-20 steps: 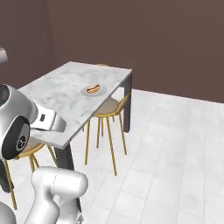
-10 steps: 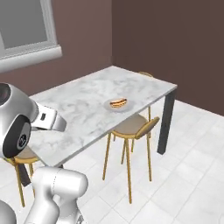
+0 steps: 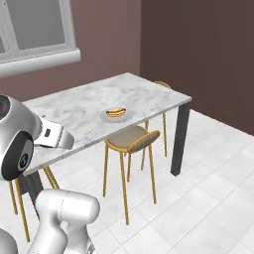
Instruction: Pick up the pear and orange from the fridge and place one fruit on each plate on the dining counter.
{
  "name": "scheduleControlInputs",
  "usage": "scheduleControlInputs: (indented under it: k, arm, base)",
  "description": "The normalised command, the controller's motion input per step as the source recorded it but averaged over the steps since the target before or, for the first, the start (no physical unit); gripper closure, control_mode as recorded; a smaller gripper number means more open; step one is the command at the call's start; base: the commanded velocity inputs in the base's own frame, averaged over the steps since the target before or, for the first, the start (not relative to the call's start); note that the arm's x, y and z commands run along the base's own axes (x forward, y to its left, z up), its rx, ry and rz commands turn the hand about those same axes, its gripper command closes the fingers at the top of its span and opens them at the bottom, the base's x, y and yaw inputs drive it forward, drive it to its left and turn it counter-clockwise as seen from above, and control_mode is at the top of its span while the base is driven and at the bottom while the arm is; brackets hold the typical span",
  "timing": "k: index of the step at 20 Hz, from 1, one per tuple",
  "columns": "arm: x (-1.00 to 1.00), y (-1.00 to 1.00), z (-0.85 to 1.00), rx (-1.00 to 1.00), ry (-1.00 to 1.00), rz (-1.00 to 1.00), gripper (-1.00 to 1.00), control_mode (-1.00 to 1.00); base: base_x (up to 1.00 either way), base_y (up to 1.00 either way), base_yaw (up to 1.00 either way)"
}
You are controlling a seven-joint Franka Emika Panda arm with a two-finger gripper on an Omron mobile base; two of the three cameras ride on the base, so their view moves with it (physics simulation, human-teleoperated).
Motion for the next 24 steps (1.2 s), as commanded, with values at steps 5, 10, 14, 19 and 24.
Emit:
scheduleControlInputs:
  k: [5,10,14,19,24]
  arm:
    - [0.0,0.0,0.0,0.0,0.0,0.0,1.0,1.0]
    - [0.0,0.0,0.0,0.0,0.0,0.0,1.0,1.0]
    - [0.0,0.0,0.0,0.0,0.0,0.0,1.0,1.0]
    - [0.0,0.0,0.0,0.0,0.0,0.0,1.0,1.0]
    - [0.0,0.0,0.0,0.0,0.0,0.0,1.0,1.0]
  base:
    - [0.45,-0.68,0.15]
    - [1.0,-0.28,0.36]
    - [0.58,-0.26,0.37]
    - [0.15,-0.02,0.24]
    - [0.88,0.0,0.09]
